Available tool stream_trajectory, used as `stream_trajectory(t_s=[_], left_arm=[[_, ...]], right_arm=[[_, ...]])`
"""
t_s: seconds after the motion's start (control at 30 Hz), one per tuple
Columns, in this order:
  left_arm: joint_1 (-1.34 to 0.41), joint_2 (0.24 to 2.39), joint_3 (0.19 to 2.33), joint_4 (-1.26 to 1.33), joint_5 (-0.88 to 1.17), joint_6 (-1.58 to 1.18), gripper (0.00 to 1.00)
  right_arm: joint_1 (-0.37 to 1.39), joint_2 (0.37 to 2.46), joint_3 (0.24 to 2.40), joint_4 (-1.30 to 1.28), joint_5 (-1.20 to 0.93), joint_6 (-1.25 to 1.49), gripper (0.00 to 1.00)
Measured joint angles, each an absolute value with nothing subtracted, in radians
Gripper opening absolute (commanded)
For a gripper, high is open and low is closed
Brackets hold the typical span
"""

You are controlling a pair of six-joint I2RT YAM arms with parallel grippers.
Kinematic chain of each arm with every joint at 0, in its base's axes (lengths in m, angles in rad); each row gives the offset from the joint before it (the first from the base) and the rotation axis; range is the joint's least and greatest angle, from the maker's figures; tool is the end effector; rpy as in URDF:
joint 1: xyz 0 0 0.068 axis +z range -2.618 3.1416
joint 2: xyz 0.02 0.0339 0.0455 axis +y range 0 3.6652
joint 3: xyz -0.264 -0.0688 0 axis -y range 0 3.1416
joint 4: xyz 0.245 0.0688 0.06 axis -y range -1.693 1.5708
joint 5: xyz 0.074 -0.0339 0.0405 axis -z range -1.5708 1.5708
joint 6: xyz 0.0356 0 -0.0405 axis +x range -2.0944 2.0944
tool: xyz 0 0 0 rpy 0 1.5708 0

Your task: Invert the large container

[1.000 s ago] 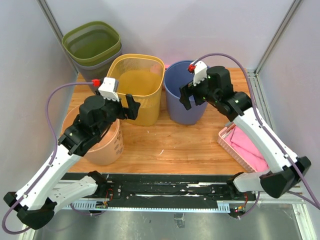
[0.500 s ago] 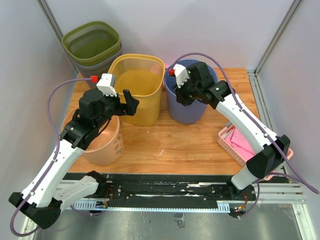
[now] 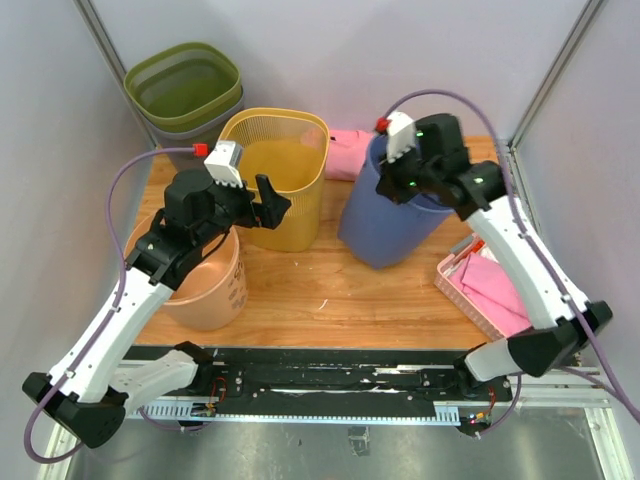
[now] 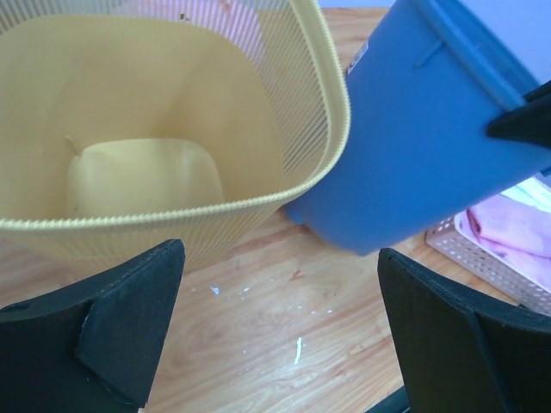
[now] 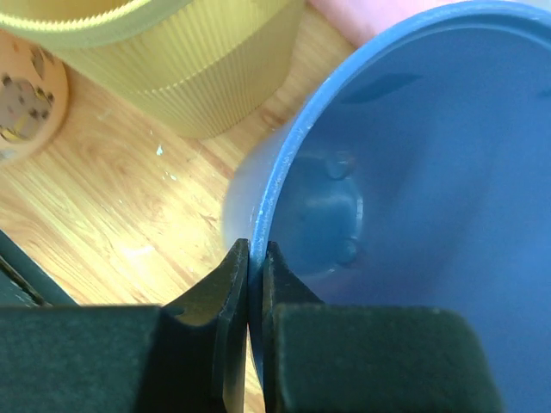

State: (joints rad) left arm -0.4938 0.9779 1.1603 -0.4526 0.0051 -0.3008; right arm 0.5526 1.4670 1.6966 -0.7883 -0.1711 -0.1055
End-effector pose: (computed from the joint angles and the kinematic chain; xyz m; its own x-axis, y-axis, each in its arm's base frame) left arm 0.1832 -0.0988 0.4066 -0.3662 -0.1394 -0.9200 0.3872 0.8763 -0.2868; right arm 0.2607 0.1679 0.4324 -0.3813 -0.3570 -0.8527 -0.6841 0.7294 0.0005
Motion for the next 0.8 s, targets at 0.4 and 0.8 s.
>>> stream_trajectory(t_s=[0.4, 0.8], left_arm=[[-0.494, 1.028, 1.238, -0.406, 0.091, -0.327, 0.99], [-0.494, 1.072, 1.242, -0.363, 0.138, -0.354, 0.99]], right_arm=[[0.178, 1.307, 1.565, -0.602, -0.642, 0.250, 0.00], [0.087, 1.315, 1.345, -0.229, -0.978, 0.682, 0.00]])
